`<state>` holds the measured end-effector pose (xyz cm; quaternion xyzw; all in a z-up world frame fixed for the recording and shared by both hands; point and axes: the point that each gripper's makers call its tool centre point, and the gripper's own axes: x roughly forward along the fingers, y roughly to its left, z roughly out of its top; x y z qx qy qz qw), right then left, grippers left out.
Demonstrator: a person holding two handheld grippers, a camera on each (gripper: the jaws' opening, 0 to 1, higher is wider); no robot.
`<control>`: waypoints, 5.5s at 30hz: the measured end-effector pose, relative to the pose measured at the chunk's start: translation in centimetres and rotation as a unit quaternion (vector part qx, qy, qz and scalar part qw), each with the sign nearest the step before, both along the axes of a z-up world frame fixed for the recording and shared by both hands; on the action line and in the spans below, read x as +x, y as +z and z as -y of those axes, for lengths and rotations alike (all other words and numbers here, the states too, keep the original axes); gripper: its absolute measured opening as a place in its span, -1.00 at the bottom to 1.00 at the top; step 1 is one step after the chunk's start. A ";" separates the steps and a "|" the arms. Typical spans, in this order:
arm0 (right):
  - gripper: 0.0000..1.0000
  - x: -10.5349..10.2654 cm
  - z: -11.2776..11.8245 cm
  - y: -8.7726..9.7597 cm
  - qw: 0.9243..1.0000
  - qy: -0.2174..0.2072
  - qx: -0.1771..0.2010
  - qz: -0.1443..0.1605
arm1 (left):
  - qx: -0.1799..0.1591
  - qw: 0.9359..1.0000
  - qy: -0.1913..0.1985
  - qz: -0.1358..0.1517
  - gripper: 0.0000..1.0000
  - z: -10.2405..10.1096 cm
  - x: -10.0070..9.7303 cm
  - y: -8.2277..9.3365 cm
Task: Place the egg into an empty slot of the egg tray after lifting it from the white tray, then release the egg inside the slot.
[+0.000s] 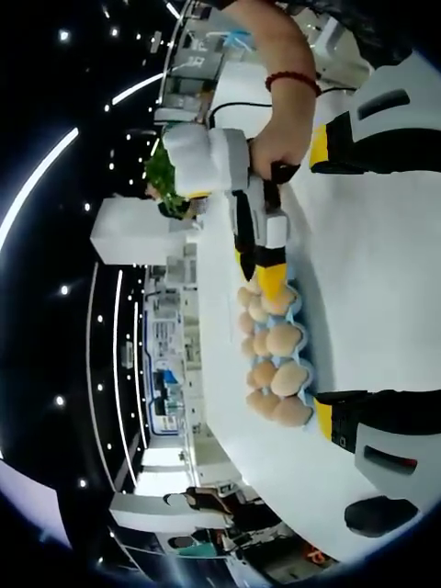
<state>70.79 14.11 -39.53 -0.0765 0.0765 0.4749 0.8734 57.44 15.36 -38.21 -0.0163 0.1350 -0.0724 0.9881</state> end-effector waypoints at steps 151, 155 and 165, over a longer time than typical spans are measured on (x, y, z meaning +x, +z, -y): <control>-0.46 4.9 17.5 2.6 0.979 -0.191 0.075 -0.003 | 0.014 1.000 -0.010 -0.010 1.00 -0.4 0.8 -0.6; -0.46 4.4 15.5 2.9 0.982 -0.170 0.079 -0.004 | 0.016 1.000 -0.011 -0.013 1.00 -0.3 0.7 -0.7; -0.46 2.7 8.6 2.6 0.992 -0.097 0.080 -0.014 | 0.016 1.000 -0.013 -0.011 1.00 -0.3 0.6 -0.7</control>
